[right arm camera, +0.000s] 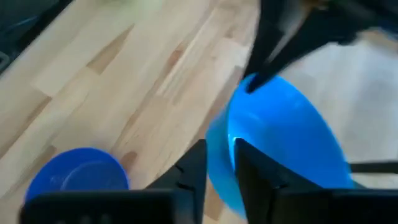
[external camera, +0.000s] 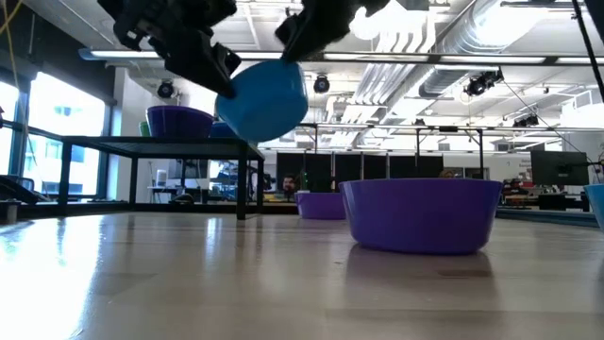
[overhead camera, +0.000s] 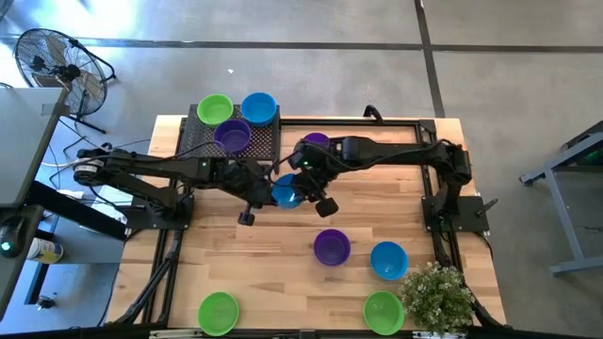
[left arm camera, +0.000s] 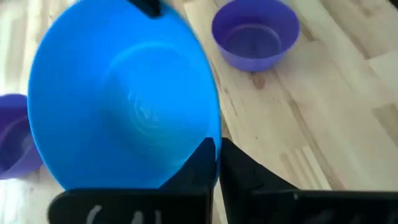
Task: Pick & Place Mini bowls
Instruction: Stack the blue bowl on top of the blue bowl on the shelf
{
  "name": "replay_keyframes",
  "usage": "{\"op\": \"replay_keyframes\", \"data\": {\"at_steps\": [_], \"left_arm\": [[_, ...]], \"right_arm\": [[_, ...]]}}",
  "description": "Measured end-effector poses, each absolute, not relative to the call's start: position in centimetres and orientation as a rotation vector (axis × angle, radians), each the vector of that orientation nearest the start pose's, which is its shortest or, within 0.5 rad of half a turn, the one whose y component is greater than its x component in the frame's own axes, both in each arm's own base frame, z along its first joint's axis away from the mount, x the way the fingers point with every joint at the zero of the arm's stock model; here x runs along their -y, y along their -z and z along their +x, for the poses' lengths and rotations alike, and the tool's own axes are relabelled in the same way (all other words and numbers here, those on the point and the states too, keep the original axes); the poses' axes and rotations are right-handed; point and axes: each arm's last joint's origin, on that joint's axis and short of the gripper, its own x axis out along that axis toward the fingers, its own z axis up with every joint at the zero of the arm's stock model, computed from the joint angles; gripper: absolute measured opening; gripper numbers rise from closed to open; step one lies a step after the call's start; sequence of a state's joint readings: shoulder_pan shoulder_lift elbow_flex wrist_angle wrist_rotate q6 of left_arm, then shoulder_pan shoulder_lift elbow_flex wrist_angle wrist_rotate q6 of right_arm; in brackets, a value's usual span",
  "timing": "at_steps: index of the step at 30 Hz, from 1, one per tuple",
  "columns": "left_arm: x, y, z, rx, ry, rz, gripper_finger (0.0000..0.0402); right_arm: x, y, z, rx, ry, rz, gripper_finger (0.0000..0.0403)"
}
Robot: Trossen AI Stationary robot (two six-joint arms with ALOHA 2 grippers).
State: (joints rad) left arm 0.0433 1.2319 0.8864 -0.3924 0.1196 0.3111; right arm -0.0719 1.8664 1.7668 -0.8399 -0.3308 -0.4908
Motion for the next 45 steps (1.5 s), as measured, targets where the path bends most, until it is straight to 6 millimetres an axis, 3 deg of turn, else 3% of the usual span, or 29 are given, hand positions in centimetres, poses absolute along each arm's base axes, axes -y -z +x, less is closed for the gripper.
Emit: {"op": "replay_keyframes", "data": {"at_steps": [5, 10, 13, 18, 22, 25, 33, 41, 45], "left_arm": [[-1.0, -27.6, 25.0, -0.747, 0.132, 0.250, 0.0002], [-1.2, -30.7, 24.5, -0.767, 0.102, 0.270, 0.0002], [-1.4, -33.2, 24.4, -0.726, 0.076, 0.276, 0.0001], [-2.5, -36.5, 23.5, -0.742, -0.009, 0.259, 0.0001], [-4.1, -38.9, 22.5, -0.730, -0.117, 0.232, 0.0001], [-5.6, -40.2, 21.7, -0.730, -0.196, 0.206, 0.0001], [-11.0, -41.0, 21.9, -0.841, -0.381, 0.138, 0.0000], [-16.8, -39.6, 24.0, -1.072, -0.446, 0.101, 0.0000], [-18.6, -38.5, 25.1, -1.118, -0.450, 0.101, 0.0000]], "right_arm": [[1.3, -35.3, 37.1, -0.824, -0.360, -0.305, 0.0118], [1.1, -35.6, 33.7, -0.821, -0.313, -0.276, 0.0118], [1.0, -34.7, 31.6, -0.775, -0.267, -0.259, 0.0096], [0.8, -31.3, 28.9, -0.678, -0.215, -0.187, 0.0045], [0.6, -28.6, 27.3, -0.575, -0.165, -0.151, 0.0009], [0.5, -26.4, 26.7, -0.518, -0.129, -0.151, 0.0004], [0.5, -23.3, 26.0, -0.356, -0.103, -0.123, 0.0007], [0.5, -23.4, 26.1, -0.311, -0.101, -0.129, 0.0004], [0.5, -23.5, 26.1, -0.307, -0.101, -0.134, 0.0001]]}}
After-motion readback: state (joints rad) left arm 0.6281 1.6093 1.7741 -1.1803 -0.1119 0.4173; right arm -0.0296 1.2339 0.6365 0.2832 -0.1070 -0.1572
